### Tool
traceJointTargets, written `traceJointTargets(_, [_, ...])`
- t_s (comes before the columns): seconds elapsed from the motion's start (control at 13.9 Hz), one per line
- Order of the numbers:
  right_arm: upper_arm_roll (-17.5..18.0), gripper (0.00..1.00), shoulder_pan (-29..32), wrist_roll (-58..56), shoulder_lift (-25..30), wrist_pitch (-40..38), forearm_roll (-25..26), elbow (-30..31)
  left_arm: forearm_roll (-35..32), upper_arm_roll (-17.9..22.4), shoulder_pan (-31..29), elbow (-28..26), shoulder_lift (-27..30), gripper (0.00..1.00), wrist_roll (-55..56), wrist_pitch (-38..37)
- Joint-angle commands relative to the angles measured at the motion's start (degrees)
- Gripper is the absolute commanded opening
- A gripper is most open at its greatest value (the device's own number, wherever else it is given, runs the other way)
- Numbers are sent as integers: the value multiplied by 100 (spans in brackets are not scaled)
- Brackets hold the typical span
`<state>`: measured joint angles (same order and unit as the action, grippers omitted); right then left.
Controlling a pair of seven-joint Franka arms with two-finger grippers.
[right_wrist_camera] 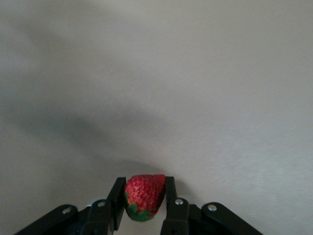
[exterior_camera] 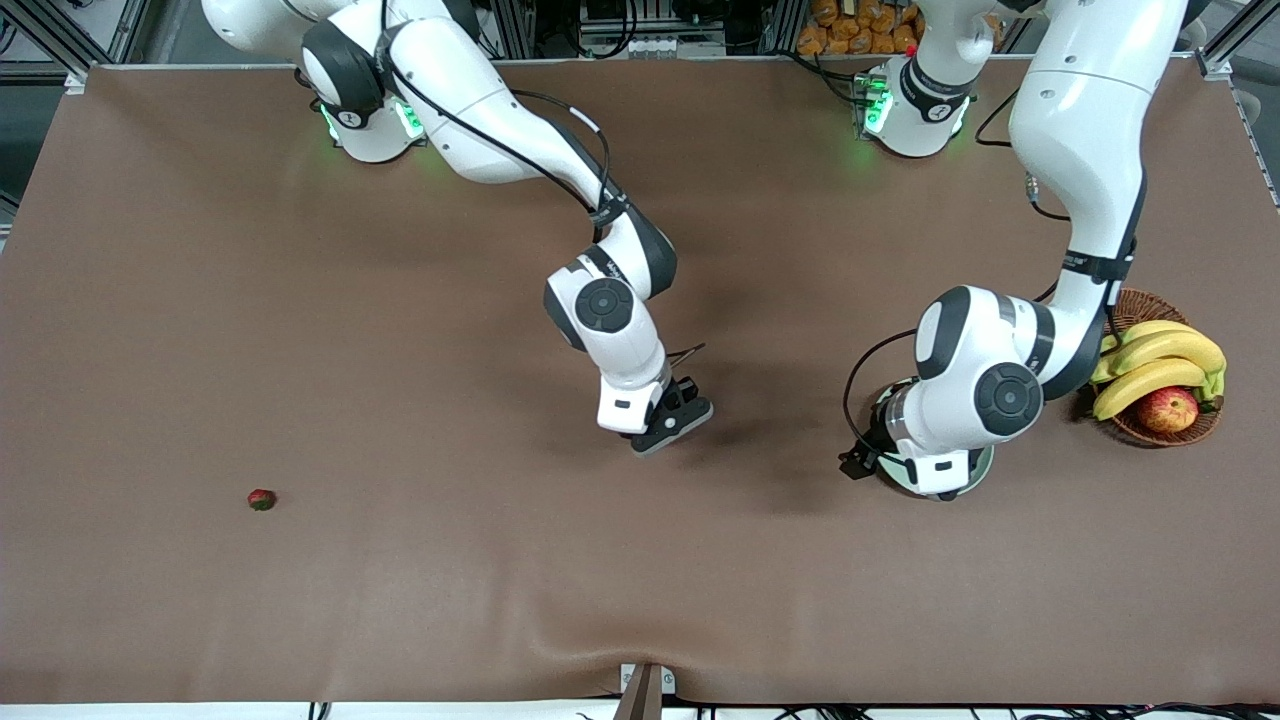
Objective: Collect all strawberries into plate
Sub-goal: 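Carry the strawberry to mid-table while the left gripper comes to take it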
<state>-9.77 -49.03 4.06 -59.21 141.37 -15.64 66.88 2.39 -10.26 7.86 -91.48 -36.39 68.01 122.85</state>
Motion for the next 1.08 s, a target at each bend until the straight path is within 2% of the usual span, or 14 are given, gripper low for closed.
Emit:
traceJointTargets(0.0, [19,3,-53,86,-169,-39,-44,-255,-19,51,76,130,-78,100,63,20])
traceJointTargets(0.07, [10,57,-62,112,-178,-31,-35,-255,-46,42,67,121,-79,100,72,55])
traceJointTargets(0.14, [10,100,-71,104,-178,-31,8,-229,-55,42,67,121,-79,100,72,64])
traceJointTargets(0.5, [-52,100,-37,112,277,-380,61,-184,-2,33,339,148,-219,100,81,213])
traceJointTargets(0.72, [-358,100,235,104,664,-1065,53,-184,-2,33,646,157,-324,100,449,590])
traceJointTargets(0.86, [-674,100,403,77,849,-1619,53,-184,-11,33,883,191,-394,100,468,810])
traceJointTargets(1.01, [-1261,100,421,60,903,-2068,53,-184,-46,51,1243,428,-535,100,468,943])
